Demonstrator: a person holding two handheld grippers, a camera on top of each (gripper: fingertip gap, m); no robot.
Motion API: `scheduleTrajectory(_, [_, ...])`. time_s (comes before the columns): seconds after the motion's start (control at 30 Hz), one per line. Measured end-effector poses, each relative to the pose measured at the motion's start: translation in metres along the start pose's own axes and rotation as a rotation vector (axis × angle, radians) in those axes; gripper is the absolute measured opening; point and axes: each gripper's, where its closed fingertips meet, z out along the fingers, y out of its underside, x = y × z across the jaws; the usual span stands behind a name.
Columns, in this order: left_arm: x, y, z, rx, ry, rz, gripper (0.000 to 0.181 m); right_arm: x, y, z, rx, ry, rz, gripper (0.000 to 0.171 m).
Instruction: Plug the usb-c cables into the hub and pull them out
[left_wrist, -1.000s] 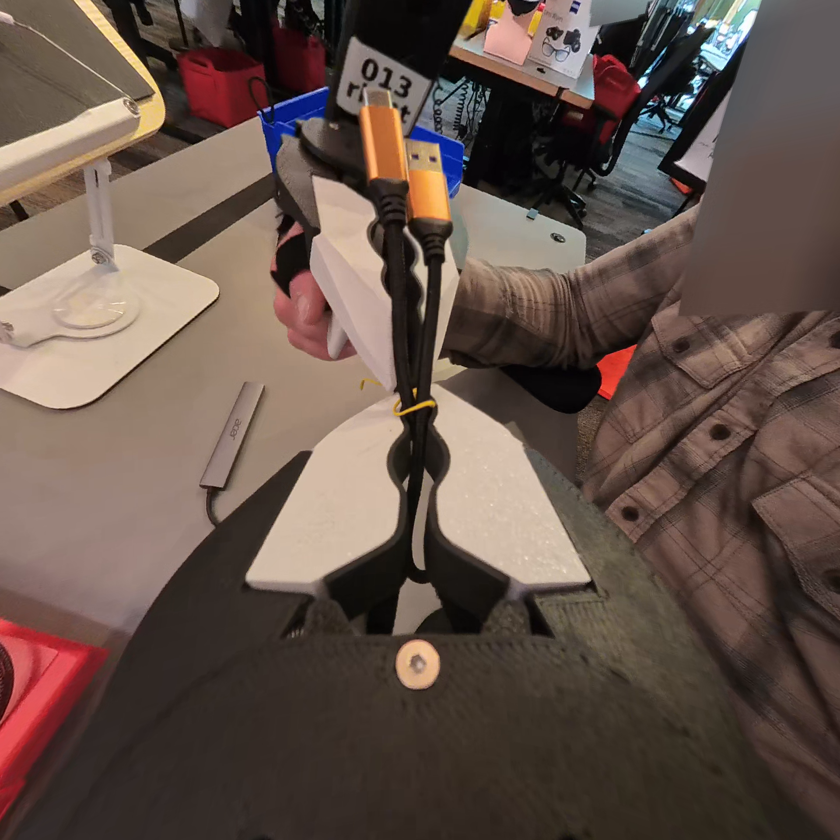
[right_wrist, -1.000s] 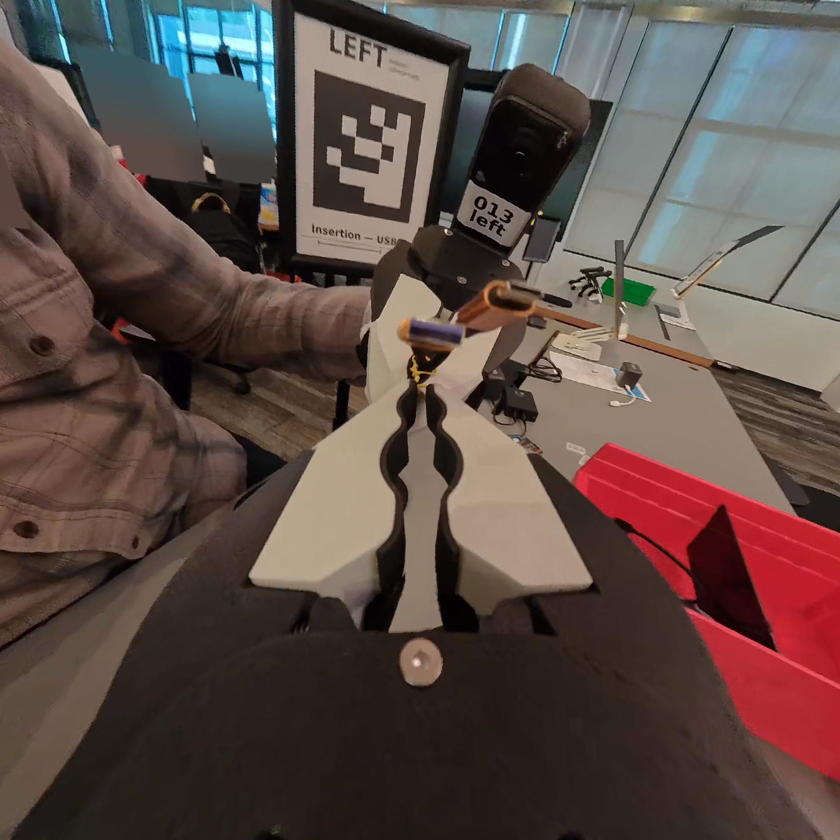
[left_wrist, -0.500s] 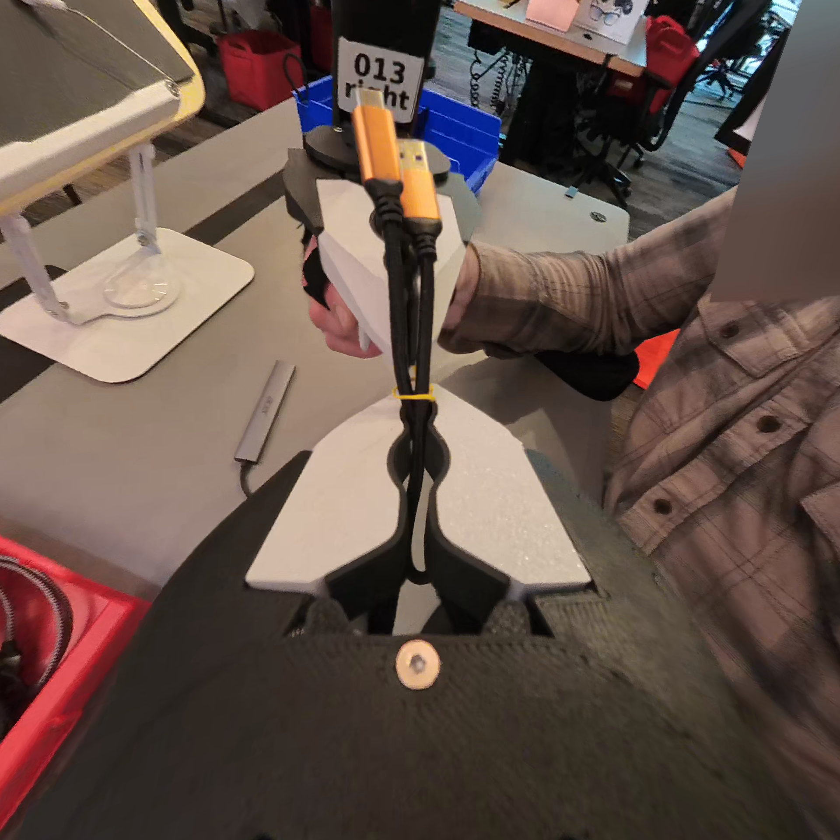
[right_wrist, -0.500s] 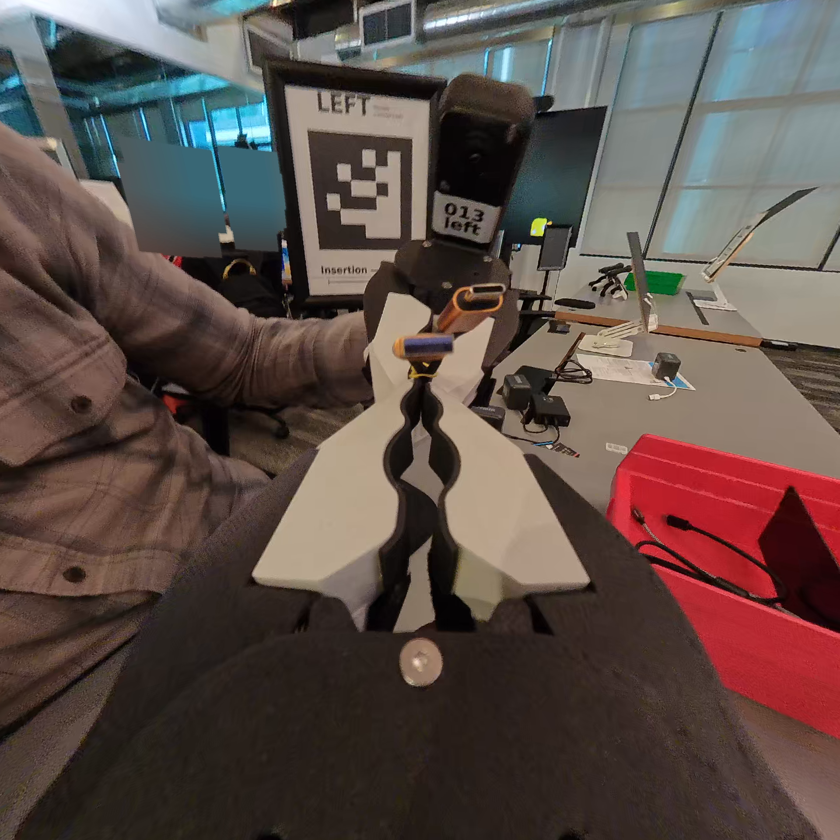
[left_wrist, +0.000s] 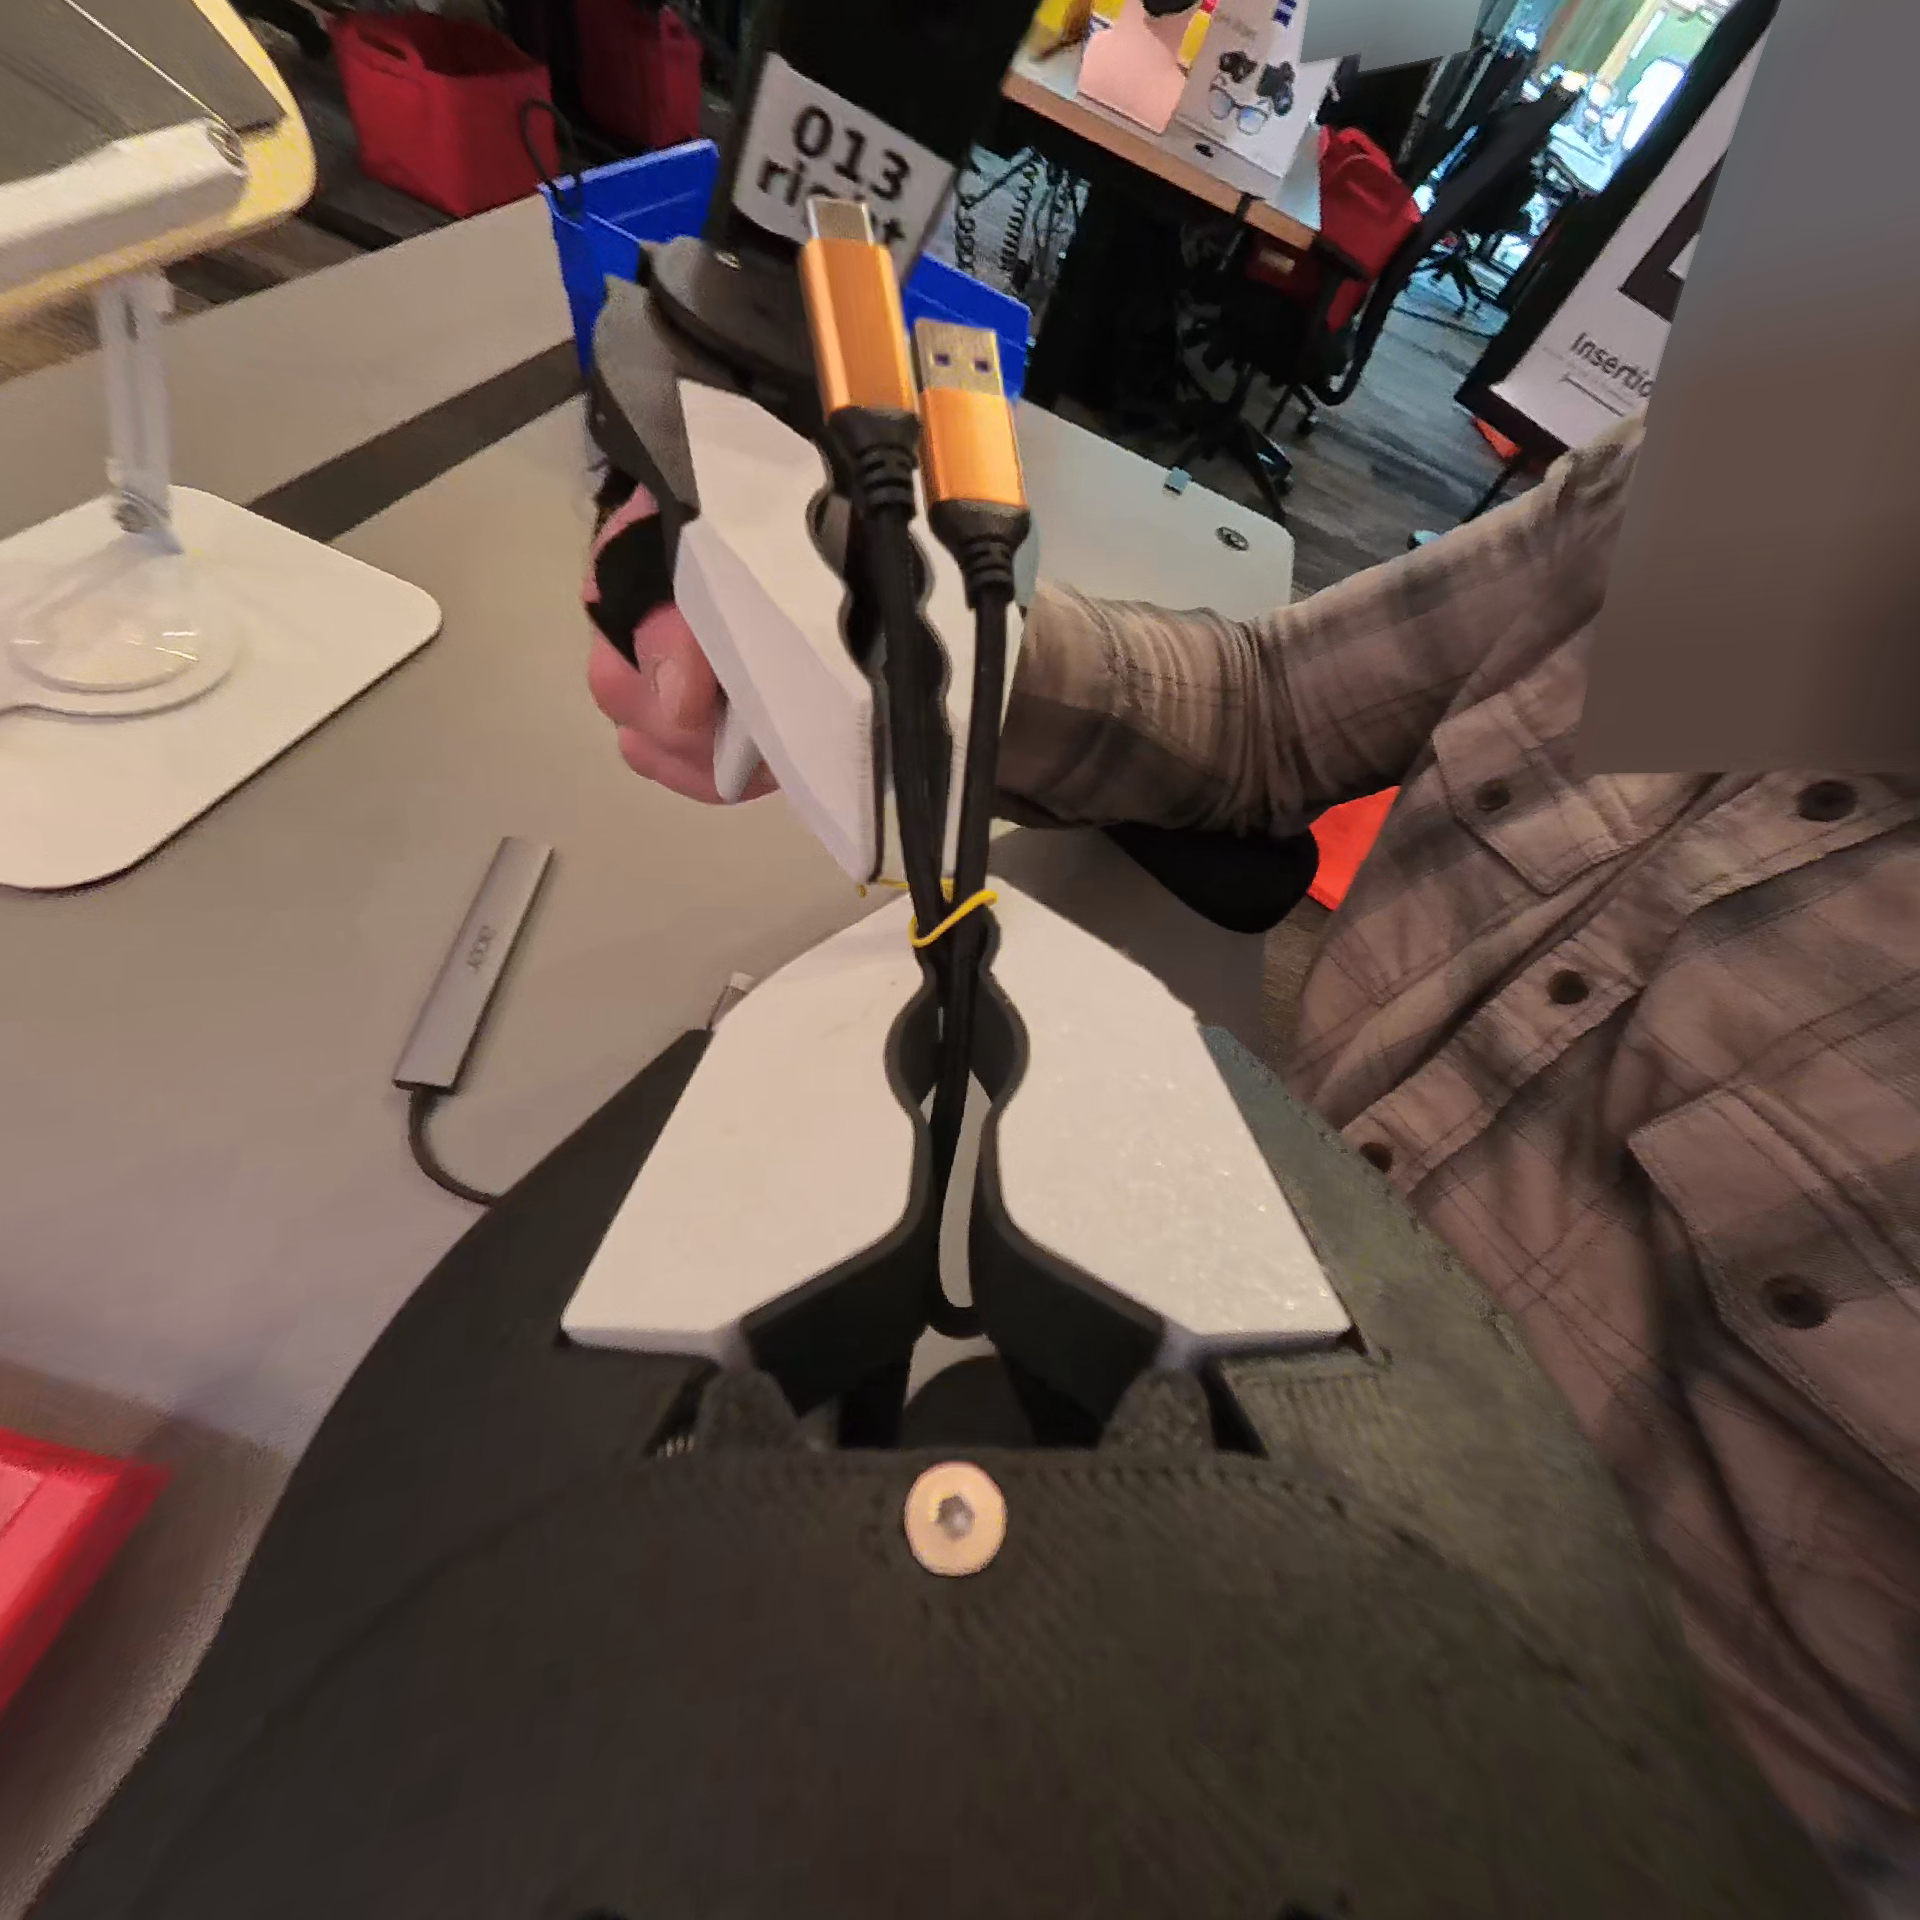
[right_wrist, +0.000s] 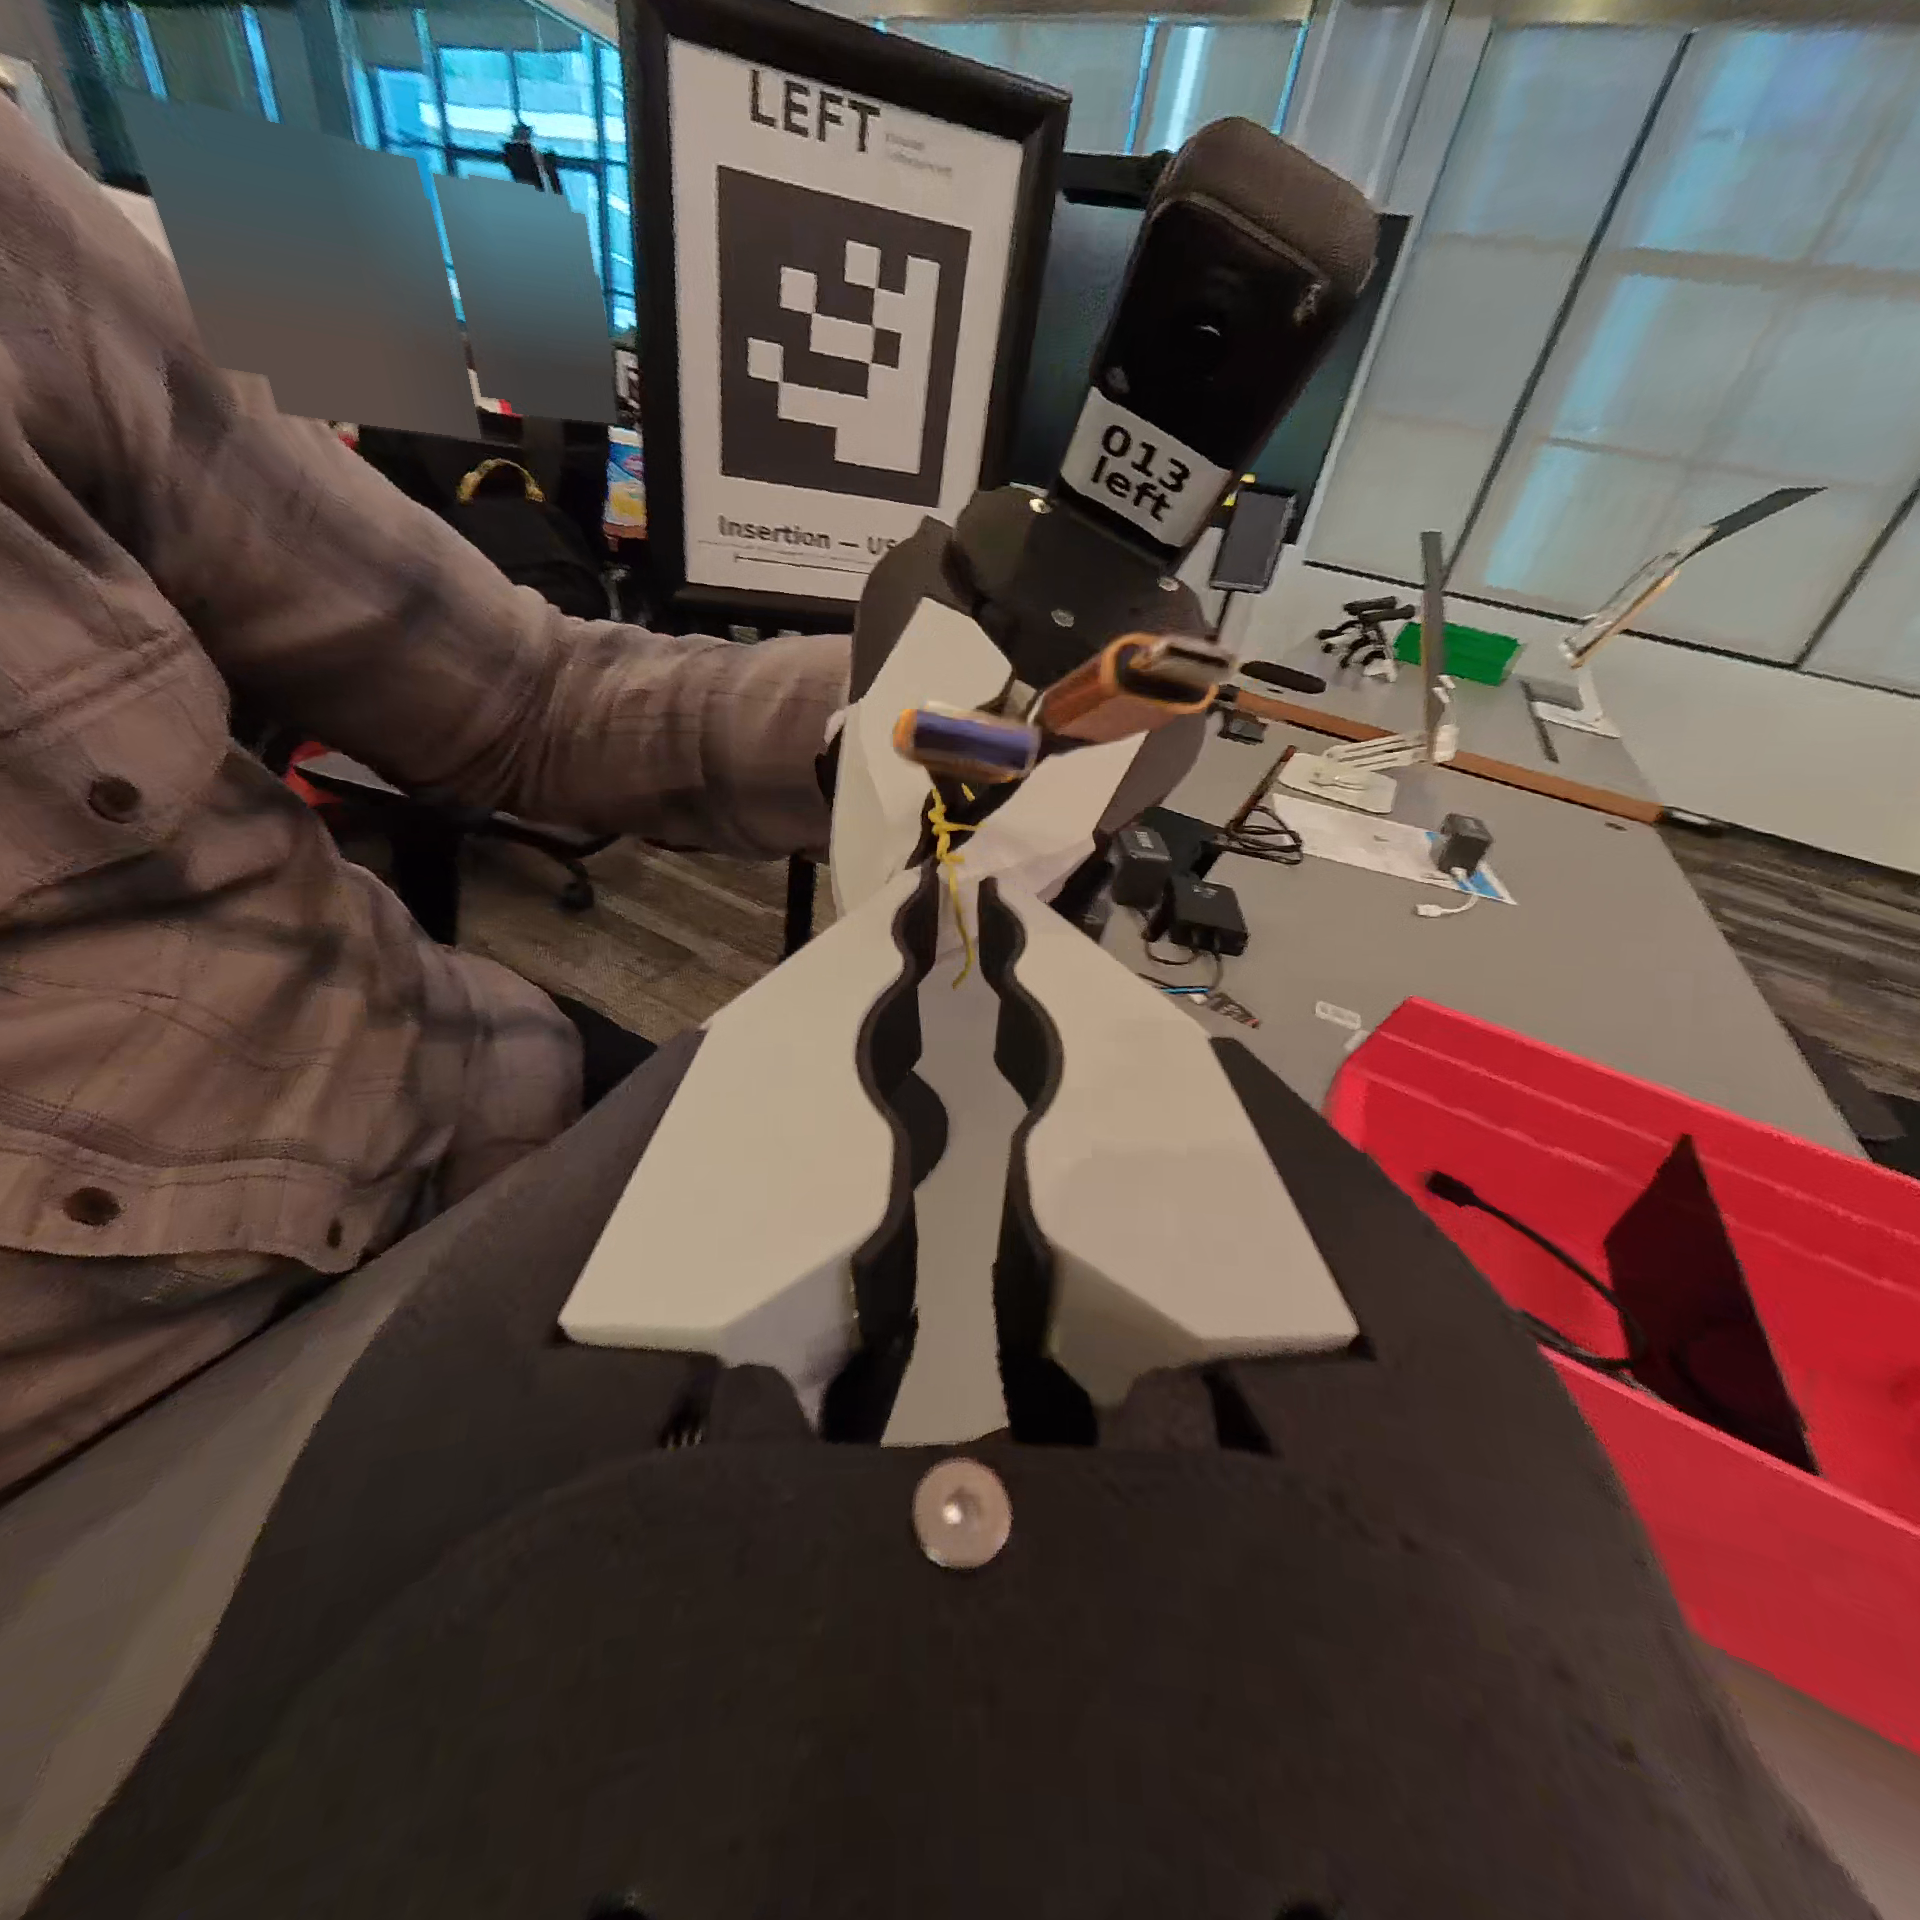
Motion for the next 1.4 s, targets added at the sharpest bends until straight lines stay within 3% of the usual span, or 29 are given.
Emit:
scheduleTrajectory(0.23, [-0.003,0.008,0.002,-0.179,-0.066,0.047,0.000,-0.006,0.004,0.000,0.134,-0.154,0.213,0.000])
scheduleTrajectory(0.63, [-0.029,-0.006,-0.006,-0.454,-0.209,0.075,0.000,0.017,-0.004,-0.016,0.238,-0.043,0.225,0.000])
scheduleTrajectory(0.87, [-0.049,-0.027,-0.016,-0.507,-0.323,0.114,0.000,0.037,-0.012,-0.045,0.295,0.039,0.234,0.000])
scheduleTrajectory(0.97, [-0.049,-0.031,-0.014,-0.514,-0.319,0.114,0.000,0.040,-0.016,-0.051,0.308,0.079,0.191,0.000])
scheduleTrajectory(1.03, [-0.050,-0.032,-0.012,-0.514,-0.307,0.091,0.000,0.039,-0.008,-0.043,0.224,0.084,0.161,0.001])
scheduleTrajectory(1.07, [-0.050,-0.032,-0.011,-0.517,-0.292,0.081,0.000,0.042,-0.005,-0.040,0.200,0.123,0.143,0.021])
scheduleTrajectory(1.17, [-0.049,-0.031,-0.009,-0.550,-0.262,0.060,0.000,0.040,0.000,-0.033,0.146,0.143,0.085,0.015])
scheduleTrajectory(1.33, [-0.042,-0.035,-0.004,-0.616,-0.203,0.091,0.000,0.038,-0.003,-0.033,0.224,0.088,0.153,0.002])
scheduleTrajectory(1.4, [-0.040,-0.036,-0.002,-0.641,-0.193,0.096,0.000,0.037,-0.005,-0.036,0.258,0.066,0.176,0.008])
